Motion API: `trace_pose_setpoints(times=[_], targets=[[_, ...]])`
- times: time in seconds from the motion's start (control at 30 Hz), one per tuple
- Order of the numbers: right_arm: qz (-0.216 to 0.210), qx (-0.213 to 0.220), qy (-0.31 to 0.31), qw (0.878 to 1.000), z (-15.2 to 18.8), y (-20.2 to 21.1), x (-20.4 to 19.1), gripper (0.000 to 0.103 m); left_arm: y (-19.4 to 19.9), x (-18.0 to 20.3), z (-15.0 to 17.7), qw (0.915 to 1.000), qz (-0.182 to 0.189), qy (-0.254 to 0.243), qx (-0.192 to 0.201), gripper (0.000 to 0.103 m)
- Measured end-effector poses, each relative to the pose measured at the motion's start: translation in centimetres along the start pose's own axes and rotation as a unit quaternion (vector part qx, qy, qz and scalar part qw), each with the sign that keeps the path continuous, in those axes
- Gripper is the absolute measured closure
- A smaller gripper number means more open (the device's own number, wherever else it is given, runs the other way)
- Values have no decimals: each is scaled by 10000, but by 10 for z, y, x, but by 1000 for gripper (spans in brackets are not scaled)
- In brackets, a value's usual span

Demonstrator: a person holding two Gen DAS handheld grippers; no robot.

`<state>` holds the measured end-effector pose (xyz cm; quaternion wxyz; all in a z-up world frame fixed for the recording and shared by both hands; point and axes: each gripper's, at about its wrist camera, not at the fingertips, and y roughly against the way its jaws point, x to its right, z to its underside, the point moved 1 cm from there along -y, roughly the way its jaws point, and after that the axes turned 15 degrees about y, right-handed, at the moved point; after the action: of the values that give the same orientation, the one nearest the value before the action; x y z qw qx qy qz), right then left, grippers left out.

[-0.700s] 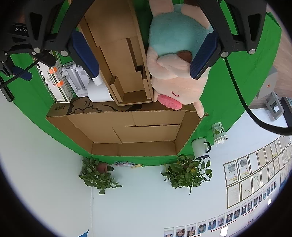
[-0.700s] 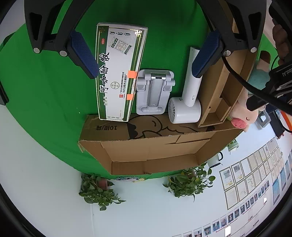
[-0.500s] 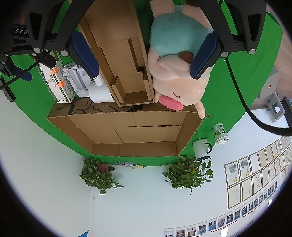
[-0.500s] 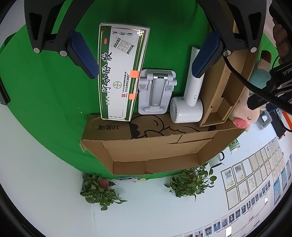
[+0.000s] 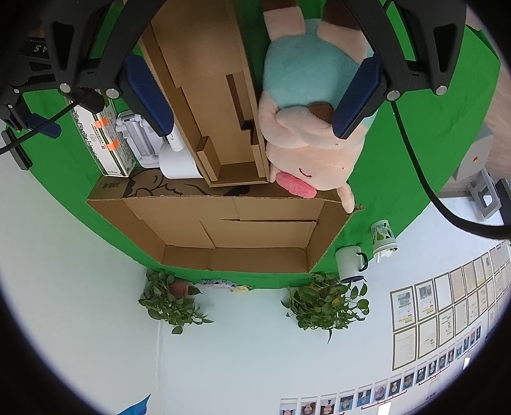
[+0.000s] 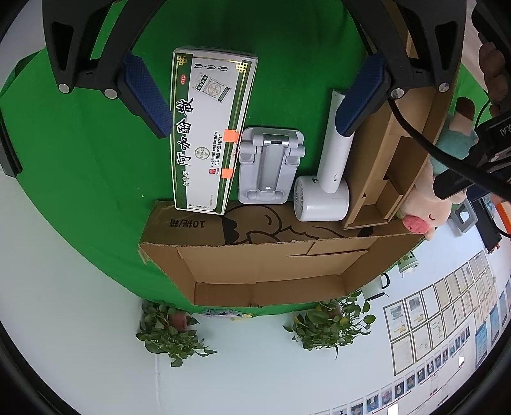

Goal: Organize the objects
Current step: 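Move the right gripper toward the pink plush pig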

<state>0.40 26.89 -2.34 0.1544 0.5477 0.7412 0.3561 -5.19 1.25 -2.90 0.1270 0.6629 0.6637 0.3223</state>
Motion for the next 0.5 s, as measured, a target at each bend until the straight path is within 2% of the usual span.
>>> trace_pose_setpoints(times=[0.23,0.5], targets=[[23,-45,111,9999,-3,4,-5,1,4,-12,-5,10000,-8,73,54,3],[1,102,417,9991,-22,24,-20,1,23,-33,-21,9992,76,193,356,3]])
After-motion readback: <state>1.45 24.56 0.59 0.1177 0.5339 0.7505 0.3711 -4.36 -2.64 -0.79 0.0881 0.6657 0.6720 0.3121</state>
